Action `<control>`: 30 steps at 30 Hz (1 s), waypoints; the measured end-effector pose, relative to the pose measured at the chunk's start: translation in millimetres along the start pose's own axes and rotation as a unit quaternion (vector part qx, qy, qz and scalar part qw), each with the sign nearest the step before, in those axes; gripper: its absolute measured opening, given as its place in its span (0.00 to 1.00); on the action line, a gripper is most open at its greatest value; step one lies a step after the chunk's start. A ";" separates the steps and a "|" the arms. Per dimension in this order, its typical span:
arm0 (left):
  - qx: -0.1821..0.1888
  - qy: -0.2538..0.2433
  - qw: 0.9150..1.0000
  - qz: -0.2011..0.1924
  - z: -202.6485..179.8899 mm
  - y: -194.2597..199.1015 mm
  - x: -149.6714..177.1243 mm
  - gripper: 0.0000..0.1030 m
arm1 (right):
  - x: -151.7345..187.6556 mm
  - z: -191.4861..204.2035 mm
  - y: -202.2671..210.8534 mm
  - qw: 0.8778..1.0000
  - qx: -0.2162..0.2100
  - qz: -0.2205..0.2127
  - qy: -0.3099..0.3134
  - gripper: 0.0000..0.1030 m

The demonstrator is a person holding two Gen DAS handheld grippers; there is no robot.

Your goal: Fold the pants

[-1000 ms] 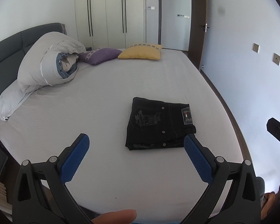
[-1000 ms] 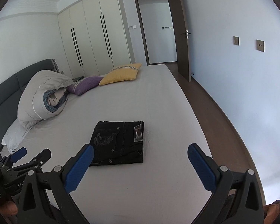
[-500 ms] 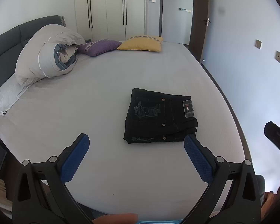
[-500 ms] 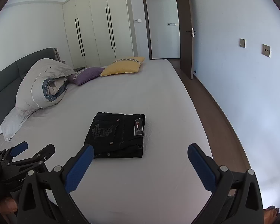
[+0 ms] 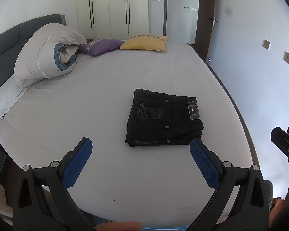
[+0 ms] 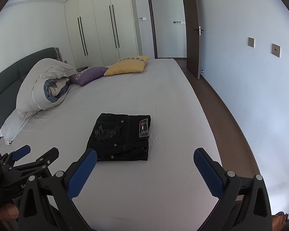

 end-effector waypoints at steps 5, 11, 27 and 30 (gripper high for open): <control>0.002 0.001 1.000 0.003 -0.2 -2.9 1.1 1.00 | 2.6 0.6 -4.2 1.000 -0.002 0.004 0.000 1.00; 0.002 0.001 1.000 0.003 0.2 -3.6 1.2 1.00 | 3.8 2.5 -3.9 1.000 -0.002 0.004 0.001 1.00; 0.006 0.002 1.000 0.006 -1.3 -6.9 3.4 1.00 | 10.4 6.3 -4.9 1.000 -0.005 0.007 0.002 1.00; 0.006 0.002 1.000 0.006 -2.4 -7.4 4.1 1.00 | 11.1 6.3 -4.6 1.000 -0.005 0.007 0.002 1.00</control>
Point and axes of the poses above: each gripper's, at about its wrist camera, not at the fingertips, and y roughly against the way its jaws point, z to its left, x to its underside, the point moved 6 cm from there along -y, roughly the way its jaws point, and after that the axes turned 7 degrees about y, right-handed, at the moved point
